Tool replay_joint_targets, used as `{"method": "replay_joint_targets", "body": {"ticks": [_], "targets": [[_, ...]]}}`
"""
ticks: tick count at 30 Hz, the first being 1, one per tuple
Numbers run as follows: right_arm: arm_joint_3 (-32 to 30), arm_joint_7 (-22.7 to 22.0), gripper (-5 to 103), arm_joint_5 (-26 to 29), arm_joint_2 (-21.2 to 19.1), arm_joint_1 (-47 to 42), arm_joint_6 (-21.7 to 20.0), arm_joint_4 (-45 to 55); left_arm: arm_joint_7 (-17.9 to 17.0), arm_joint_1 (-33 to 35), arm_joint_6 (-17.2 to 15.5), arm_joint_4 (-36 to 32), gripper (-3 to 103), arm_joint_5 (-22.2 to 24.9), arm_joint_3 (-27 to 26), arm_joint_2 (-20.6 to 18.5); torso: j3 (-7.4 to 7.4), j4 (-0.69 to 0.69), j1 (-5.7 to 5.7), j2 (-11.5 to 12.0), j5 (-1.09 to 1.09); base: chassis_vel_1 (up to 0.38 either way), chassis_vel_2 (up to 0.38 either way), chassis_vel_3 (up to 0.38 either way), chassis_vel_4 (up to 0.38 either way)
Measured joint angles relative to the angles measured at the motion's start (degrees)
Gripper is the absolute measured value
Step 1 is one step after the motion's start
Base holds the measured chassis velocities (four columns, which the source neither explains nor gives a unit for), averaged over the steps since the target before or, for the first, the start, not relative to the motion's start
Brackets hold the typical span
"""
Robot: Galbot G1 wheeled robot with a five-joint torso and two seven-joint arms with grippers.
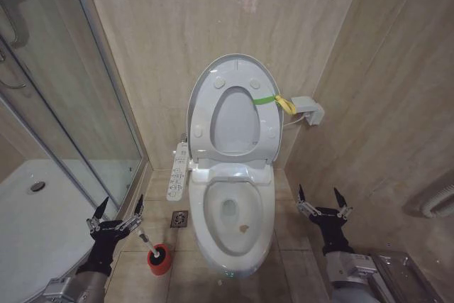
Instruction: Open the toilet lid, clean the toilet bowl with a toilet brush, close the toilet lid, and flush.
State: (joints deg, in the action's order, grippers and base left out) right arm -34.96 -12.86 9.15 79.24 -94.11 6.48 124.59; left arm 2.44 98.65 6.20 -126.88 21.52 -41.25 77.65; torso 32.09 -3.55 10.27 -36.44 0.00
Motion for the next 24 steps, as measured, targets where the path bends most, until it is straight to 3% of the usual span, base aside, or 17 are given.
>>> {"method": "replay_joint_targets", "body": {"ticks": [11, 15, 18, 24], "targets": [[0.0, 0.0, 100, 0.0, 0.0, 0.0, 0.0, 0.0, 0.18, 1.33, 0.92, 0.97, 100, -2.32, 0.57, 1.09, 0.0, 0.0, 0.0, 0.0, 0.0, 0.0, 0.0, 0.0, 0.0], [0.0, 0.0, 100, 0.0, 0.0, 0.0, 0.0, 0.0, 0.21, 1.75, 2.8, 3.68, 100, -3.59, 0.52, 1.73, 0.0, 0.0, 0.01, 0.0, 0.01, 0.0, 0.0, 0.0, 0.0], [0.0, 0.0, 100, 0.0, 0.0, 0.0, 0.0, 0.0, 0.19, 0.32, 4.86, 11.64, 100, -3.67, 0.8, 2.12, 0.0, 0.01, 0.01, 0.0, 0.0, 0.0, 0.0, 0.0, 0.0], [0.0, 0.0, 100, 0.0, 0.0, 0.0, 0.0, 0.0, 1.25, -2.7, 6.76, 20.41, 100, -1.47, 0.89, 1.04, 0.0, -0.01, 0.01, 0.0, 0.0, 0.0, 0.0, 0.0, 0.0]]}}
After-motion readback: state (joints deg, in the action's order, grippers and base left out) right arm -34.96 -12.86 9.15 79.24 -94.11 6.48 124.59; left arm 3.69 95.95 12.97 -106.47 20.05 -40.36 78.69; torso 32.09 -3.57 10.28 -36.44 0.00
